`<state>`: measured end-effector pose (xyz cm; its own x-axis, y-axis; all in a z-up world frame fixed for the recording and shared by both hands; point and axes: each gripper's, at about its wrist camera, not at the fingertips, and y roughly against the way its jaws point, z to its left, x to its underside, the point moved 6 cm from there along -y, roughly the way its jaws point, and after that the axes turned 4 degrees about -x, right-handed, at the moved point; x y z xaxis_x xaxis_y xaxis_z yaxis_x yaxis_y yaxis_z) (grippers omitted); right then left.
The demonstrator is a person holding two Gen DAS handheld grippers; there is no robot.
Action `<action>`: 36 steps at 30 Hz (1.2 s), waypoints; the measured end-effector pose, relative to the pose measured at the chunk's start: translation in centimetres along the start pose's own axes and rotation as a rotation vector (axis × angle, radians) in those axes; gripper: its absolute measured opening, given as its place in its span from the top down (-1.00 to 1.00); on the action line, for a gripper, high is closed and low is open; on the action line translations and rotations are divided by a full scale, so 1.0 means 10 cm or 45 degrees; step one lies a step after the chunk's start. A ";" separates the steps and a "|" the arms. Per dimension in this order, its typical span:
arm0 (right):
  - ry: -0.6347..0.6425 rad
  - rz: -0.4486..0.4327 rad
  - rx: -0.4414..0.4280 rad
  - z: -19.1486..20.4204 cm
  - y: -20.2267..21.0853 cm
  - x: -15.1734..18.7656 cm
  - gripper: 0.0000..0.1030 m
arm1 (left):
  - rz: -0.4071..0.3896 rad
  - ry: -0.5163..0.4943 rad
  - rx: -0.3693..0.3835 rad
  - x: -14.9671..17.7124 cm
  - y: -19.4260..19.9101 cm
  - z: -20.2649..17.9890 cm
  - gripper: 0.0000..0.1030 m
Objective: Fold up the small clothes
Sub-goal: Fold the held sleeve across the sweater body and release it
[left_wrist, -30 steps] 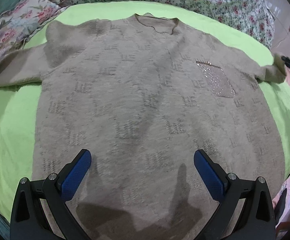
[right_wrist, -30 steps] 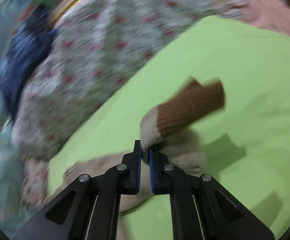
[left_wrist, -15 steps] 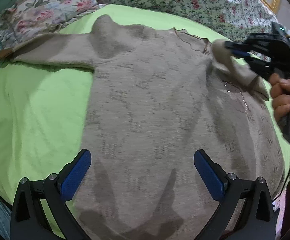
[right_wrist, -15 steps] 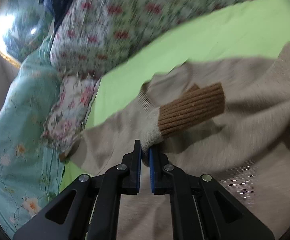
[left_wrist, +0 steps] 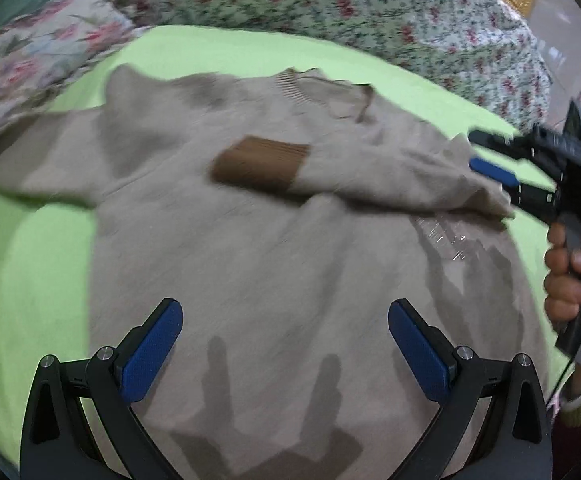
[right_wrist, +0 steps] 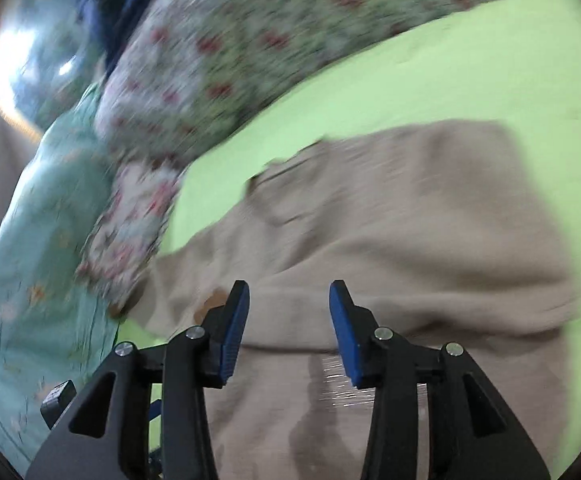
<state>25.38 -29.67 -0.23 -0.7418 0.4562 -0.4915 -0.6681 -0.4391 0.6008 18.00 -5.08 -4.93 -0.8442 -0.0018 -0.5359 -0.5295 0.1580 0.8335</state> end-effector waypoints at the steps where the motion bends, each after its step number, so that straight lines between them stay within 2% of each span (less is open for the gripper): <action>1: -0.005 -0.019 0.018 -0.11 0.07 -0.07 0.16 | 0.008 0.008 0.018 -0.07 -0.06 -0.06 -0.99; 4: 0.034 -0.008 0.042 -0.26 0.06 -0.19 0.16 | 0.026 0.040 0.057 -0.20 -0.17 -0.15 -0.99; 6: 0.048 0.092 0.003 -0.33 -0.10 -0.20 0.16 | 0.040 0.062 0.087 -0.26 -0.22 -0.20 -0.99; 10: 0.060 0.391 -0.075 -0.29 -0.43 0.14 0.16 | 0.050 0.096 0.103 -0.33 -0.28 -0.17 -0.99; 13: 0.149 0.502 -0.136 -0.21 -0.40 0.52 0.11 | 0.072 0.143 0.113 -0.37 -0.35 -0.04 -0.99; 17: 0.159 0.549 -0.198 -0.21 -0.29 0.80 0.07 | 0.133 0.285 0.214 -0.49 -0.54 0.09 -0.99; 19: 0.178 0.537 -0.194 -0.19 -0.24 0.86 -0.01 | 0.156 0.342 0.278 -0.57 -0.62 0.05 -0.99; 21: 0.197 0.532 -0.198 -0.17 -0.23 0.89 -0.05 | 0.163 0.343 0.291 -0.63 -0.67 -0.05 -0.99; 25: 0.179 0.521 -0.228 -0.12 -0.20 0.92 -0.05 | 0.212 0.304 0.192 -0.79 -0.92 -0.33 -0.99; 26: 0.177 0.517 -0.237 -0.09 -0.18 0.93 -0.05 | 0.223 0.302 0.138 -0.82 -1.00 -0.34 -0.99; 28: 0.173 0.505 -0.257 -0.03 -0.13 0.96 -0.05 | 0.243 0.257 -0.047 -0.86 -1.15 -0.33 -0.95; 30: 0.173 0.481 -0.280 0.02 0.00 0.95 -0.07 | 0.232 0.202 -0.127 -0.85 -1.16 -0.34 -0.91; 33: 0.185 0.429 -0.295 0.08 0.19 0.91 -0.15 | 0.214 0.134 -0.195 -0.69 -1.03 -0.27 -0.88; 36: 0.183 0.360 -0.317 0.09 0.38 0.82 -0.23 | 0.182 0.188 -0.135 -0.40 -0.77 -0.02 -0.88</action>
<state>16.80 -26.90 -1.34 -0.8870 0.1853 -0.4230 -0.4173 -0.7140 0.5622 25.49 -6.51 -9.19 -0.9101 -0.1323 -0.3928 -0.4031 0.0622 0.9130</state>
